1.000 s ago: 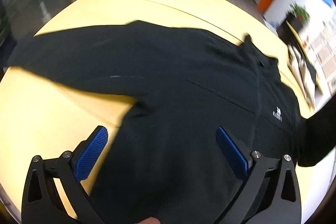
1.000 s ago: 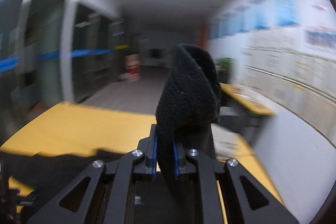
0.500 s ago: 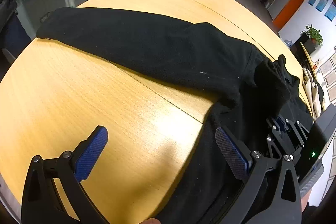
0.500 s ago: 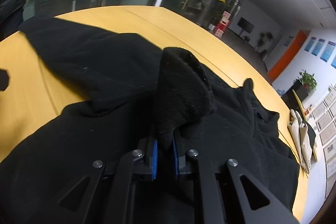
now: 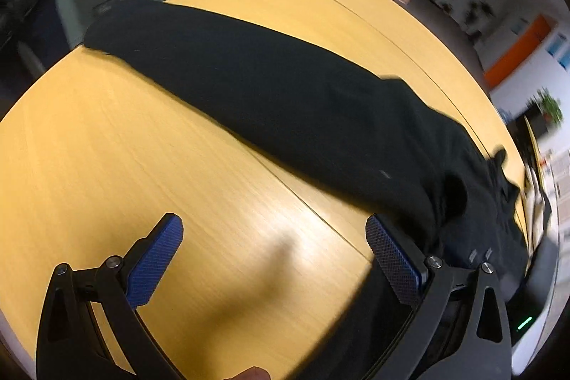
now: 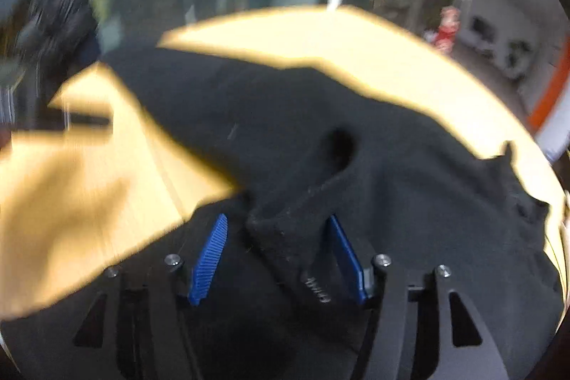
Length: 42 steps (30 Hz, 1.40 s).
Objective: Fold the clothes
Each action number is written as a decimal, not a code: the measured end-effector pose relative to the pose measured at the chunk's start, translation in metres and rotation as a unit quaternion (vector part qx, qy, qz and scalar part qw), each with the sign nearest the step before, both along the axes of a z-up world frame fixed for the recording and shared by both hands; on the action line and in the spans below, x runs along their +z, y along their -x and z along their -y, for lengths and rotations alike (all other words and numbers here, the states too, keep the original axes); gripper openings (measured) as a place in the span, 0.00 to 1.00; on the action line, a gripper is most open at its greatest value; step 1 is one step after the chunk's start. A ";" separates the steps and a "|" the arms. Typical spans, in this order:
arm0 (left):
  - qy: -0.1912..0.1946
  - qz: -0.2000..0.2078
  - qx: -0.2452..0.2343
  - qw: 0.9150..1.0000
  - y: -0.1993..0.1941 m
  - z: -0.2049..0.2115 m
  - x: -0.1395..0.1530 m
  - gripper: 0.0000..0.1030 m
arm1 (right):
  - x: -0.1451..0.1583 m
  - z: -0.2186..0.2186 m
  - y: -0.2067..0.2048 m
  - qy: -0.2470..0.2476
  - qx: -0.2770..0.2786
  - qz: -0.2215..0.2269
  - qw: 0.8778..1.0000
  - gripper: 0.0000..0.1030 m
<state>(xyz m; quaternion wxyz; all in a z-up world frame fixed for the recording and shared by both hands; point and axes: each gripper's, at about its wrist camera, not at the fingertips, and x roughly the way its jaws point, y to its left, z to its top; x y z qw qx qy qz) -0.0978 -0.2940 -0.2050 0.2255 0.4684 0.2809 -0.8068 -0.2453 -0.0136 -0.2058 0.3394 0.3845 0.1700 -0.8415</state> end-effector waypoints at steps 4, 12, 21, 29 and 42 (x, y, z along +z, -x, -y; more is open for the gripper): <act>-0.007 -0.011 0.069 0.998 0.003 0.056 -0.005 1.00 | 0.020 -0.001 0.004 0.024 -0.005 0.004 1.000 0.62; -0.069 -0.041 0.219 0.972 0.009 0.180 -0.033 1.00 | 0.059 -0.003 0.011 0.070 -0.014 0.013 0.997 0.69; -0.054 -0.031 0.252 0.966 0.009 0.244 -0.052 1.00 | 0.077 0.035 0.003 0.130 -0.011 0.038 0.991 0.69; -0.060 -0.050 0.211 0.974 0.015 0.264 -0.057 0.13 | 0.073 0.060 0.002 0.141 -0.021 0.067 0.988 0.69; -0.053 -0.233 0.062 0.969 0.022 0.158 0.103 0.06 | 0.093 0.010 -0.022 0.169 -0.075 0.057 0.981 0.69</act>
